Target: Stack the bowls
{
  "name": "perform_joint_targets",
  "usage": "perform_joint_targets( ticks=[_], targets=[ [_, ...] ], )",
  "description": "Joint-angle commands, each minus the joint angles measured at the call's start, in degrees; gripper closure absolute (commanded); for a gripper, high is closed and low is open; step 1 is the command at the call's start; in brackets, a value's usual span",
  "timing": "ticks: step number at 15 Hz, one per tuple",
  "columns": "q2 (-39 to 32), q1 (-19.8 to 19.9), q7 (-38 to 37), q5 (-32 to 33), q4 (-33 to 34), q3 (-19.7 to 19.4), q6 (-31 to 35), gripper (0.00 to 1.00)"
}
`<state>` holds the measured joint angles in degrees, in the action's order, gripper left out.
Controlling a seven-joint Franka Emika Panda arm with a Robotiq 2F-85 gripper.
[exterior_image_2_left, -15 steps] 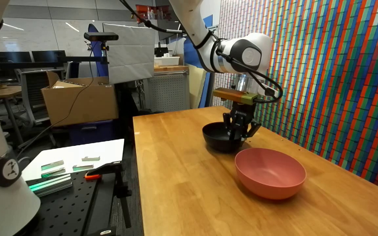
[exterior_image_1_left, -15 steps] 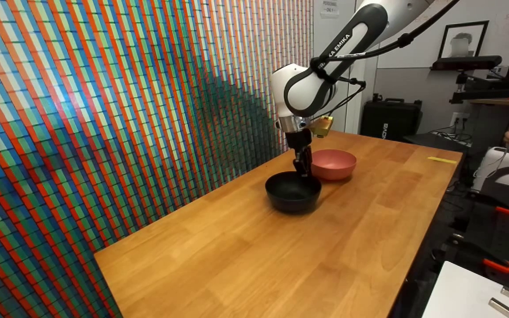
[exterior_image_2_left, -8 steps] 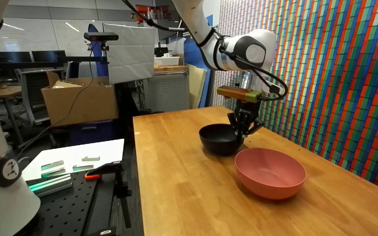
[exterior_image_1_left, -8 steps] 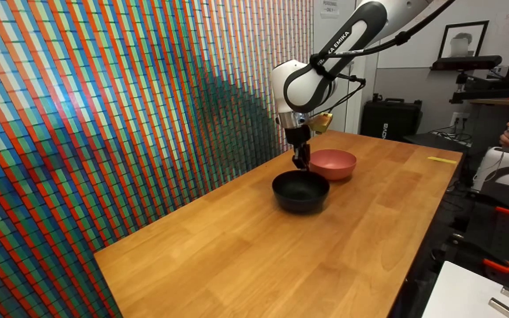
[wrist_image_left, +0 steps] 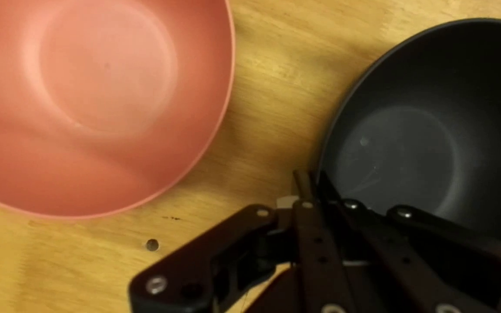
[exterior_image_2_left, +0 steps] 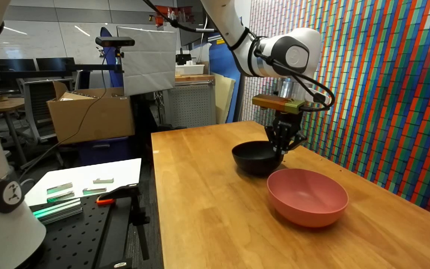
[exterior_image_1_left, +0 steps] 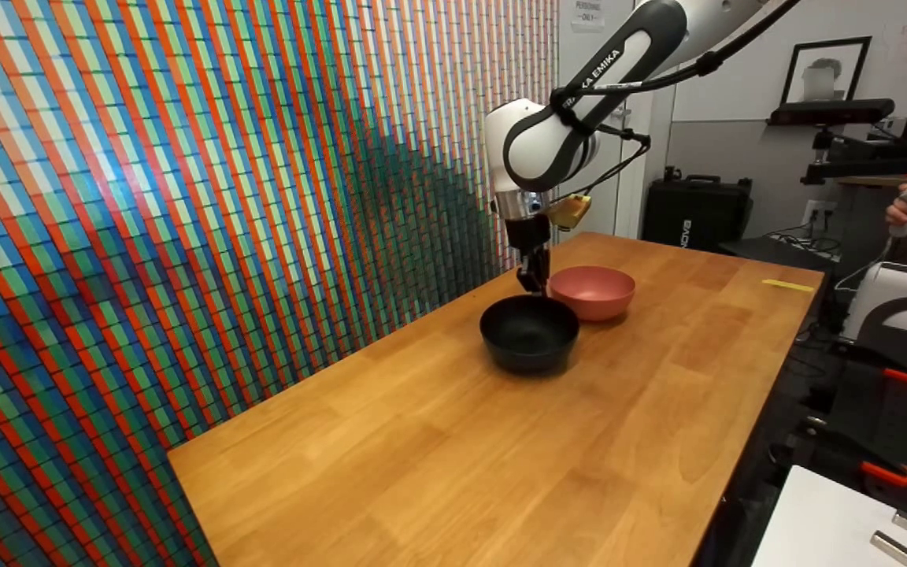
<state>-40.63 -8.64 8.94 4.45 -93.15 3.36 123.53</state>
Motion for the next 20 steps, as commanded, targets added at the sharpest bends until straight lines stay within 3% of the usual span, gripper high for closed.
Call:
perform_joint_targets(
  ticks=[1,7,15,20],
  targets=[
    [0.3,2.3,0.3,-2.2,3.6,1.6,-3.1,0.96],
    [3.3,4.6,0.4,-5.2,4.6,1.6,-4.5,0.96],
    [13.2,13.0,0.7,-8.5,-3.8,-1.6,-6.9,0.96],
    [15.5,17.2,1.3,-10.1,-8.9,-3.8,-9.4,0.95]
  ],
)
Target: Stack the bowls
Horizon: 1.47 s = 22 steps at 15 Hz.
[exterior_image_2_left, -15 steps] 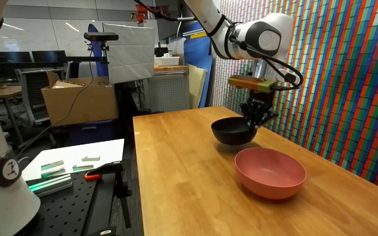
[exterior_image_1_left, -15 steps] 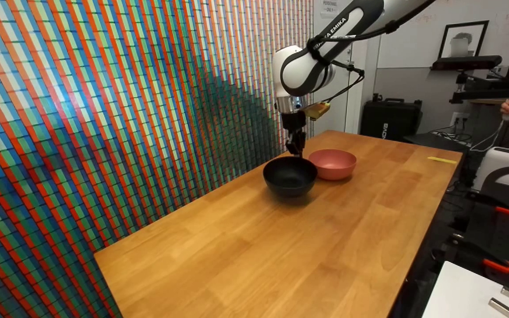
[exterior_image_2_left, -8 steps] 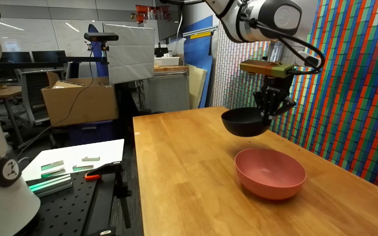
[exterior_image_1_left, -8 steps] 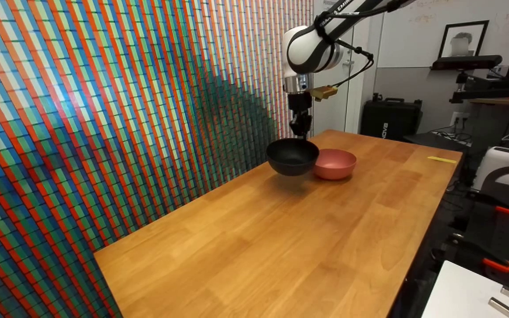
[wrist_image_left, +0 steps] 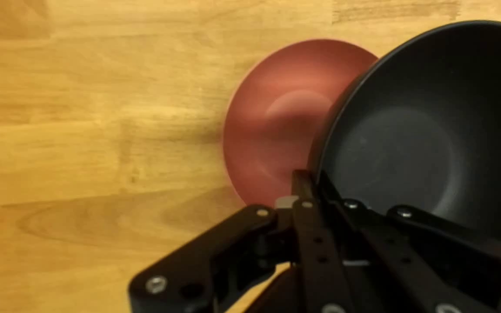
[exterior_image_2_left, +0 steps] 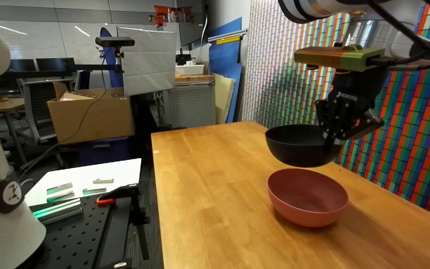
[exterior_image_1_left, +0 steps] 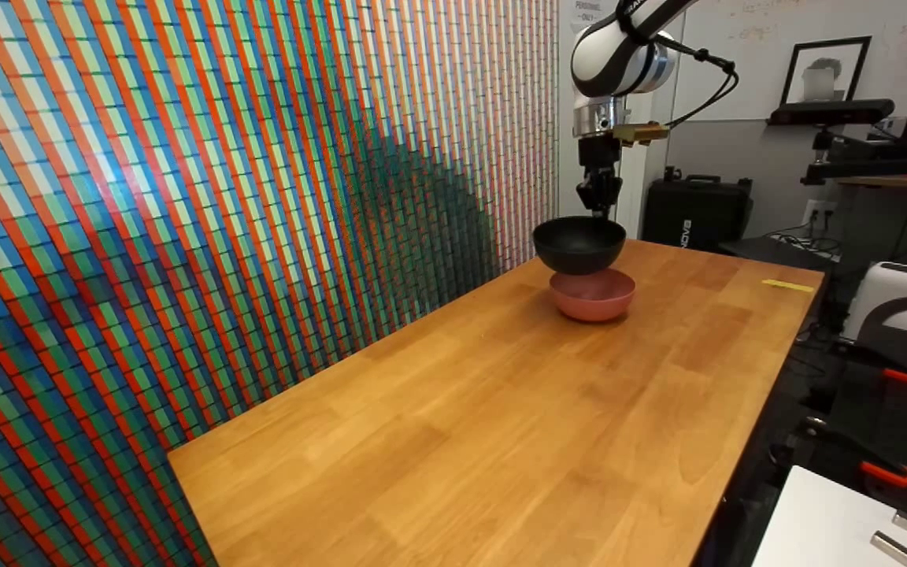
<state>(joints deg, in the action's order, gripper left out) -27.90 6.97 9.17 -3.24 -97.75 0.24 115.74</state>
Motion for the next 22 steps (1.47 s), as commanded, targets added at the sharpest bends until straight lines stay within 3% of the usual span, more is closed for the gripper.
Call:
perform_joint_targets(
  ticks=[1,11,17,18,19,22],
  targets=[
    [2.8,2.0,1.1,-2.6,-5.2,-1.0,-1.9,0.95],
    [0.2,1.0,-0.6,-0.8,-7.9,-2.0,6.7,0.96],
    [-1.4,0.8,-1.0,-0.9,-7.3,-2.3,8.6,0.95],
    [-1.6,0.9,-1.2,-1.0,-7.3,-2.4,8.5,0.7],
    [-1.7,1.0,-1.3,-1.1,-7.2,-2.5,8.6,0.69],
    [-1.3,1.2,-1.4,-1.3,-7.0,-2.6,8.9,0.46]
  ],
)
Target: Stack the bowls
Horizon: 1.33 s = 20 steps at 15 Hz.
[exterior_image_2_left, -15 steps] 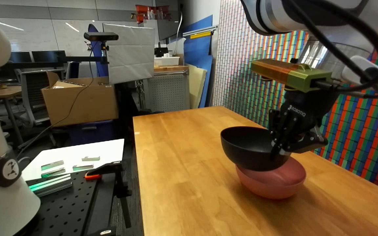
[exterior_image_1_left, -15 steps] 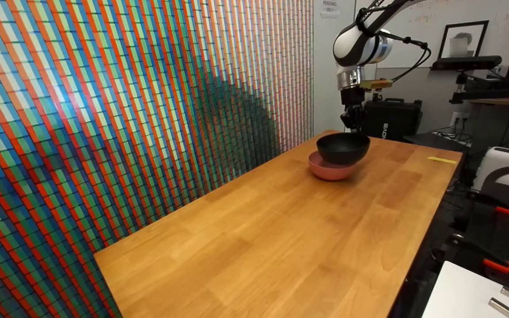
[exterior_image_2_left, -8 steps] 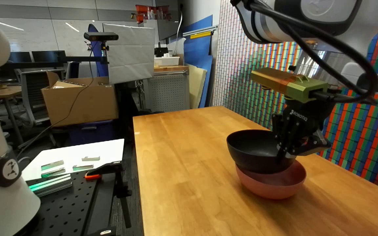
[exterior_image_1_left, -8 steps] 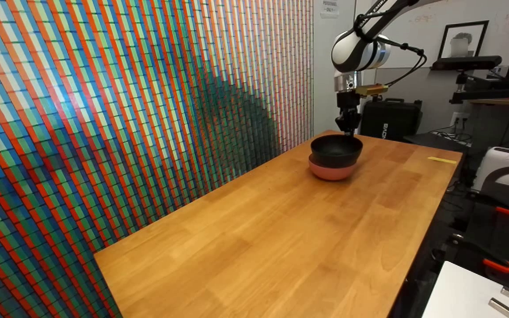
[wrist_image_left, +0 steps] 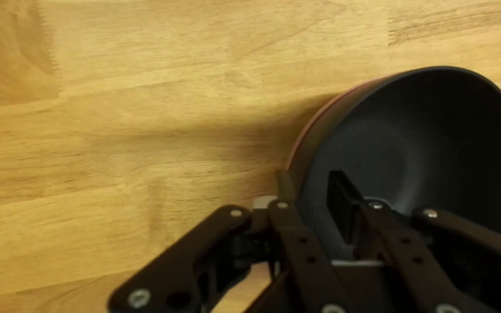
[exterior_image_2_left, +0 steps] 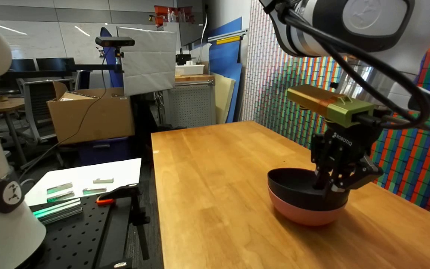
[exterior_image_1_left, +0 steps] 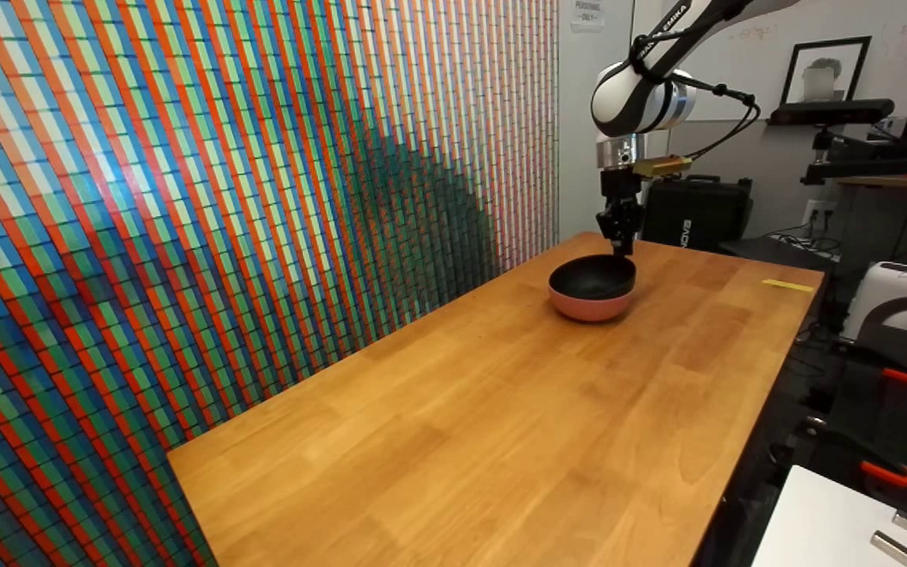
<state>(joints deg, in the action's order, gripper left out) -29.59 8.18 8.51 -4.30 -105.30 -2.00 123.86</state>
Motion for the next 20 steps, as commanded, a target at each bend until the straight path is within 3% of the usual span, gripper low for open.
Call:
perform_joint_targets(
  ticks=[1,6,13,20],
  targets=[
    [0.6,0.0,-0.8,-0.3,0.6,-0.2,0.8,0.39],
    [2.4,-0.2,0.8,-2.3,0.7,2.0,-0.1,0.02],
    [6.7,-4.0,4.0,-4.1,1.8,7.4,-3.1,0.0],
    [9.1,-9.1,2.6,1.0,6.9,7.0,-14.3,0.0]
  ],
)
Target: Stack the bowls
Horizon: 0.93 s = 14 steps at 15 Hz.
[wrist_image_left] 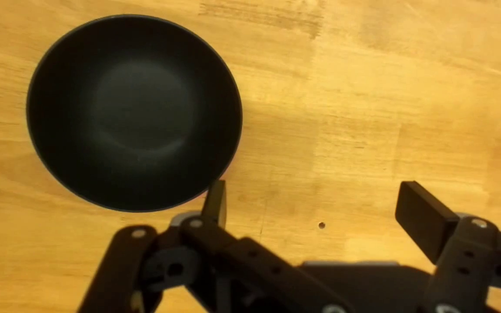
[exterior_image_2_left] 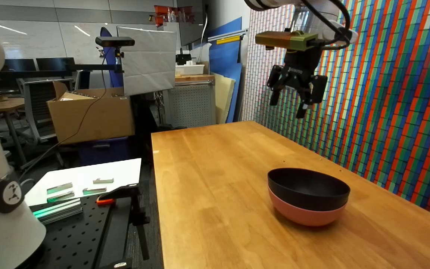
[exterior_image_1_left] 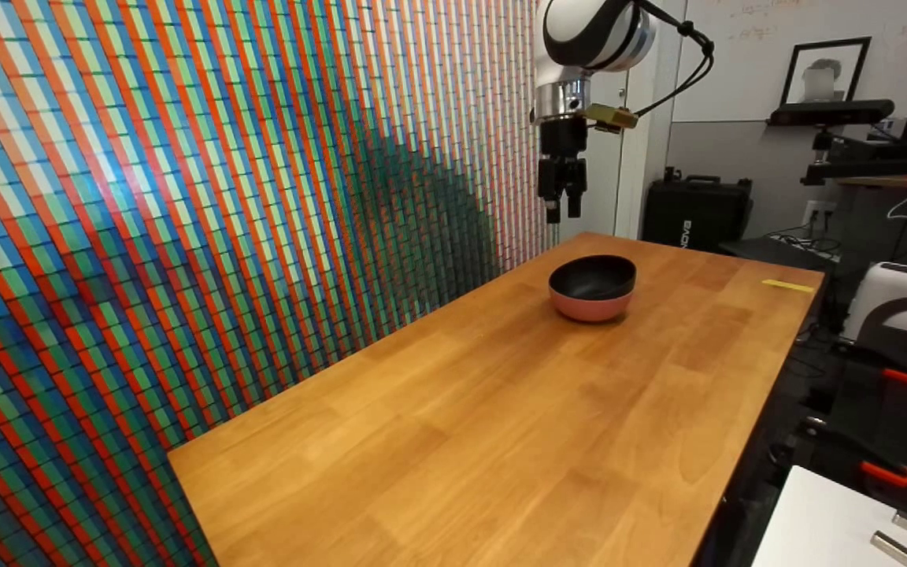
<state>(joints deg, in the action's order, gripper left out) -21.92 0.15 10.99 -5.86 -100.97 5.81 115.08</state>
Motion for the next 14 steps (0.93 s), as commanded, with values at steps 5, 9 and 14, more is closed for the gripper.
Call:
perform_joint_targets(
  ticks=[5,9,14],
  targets=[
    [4.9,-1.2,0.1,7.9,4.0,-2.0,-11.1,0.0],
    [7.9,-0.5,0.2,9.9,2.8,-3.3,-9.3,0.0],
    [7.5,-0.4,0.0,9.1,3.7,-3.9,-9.2,0.0]
  ],
)
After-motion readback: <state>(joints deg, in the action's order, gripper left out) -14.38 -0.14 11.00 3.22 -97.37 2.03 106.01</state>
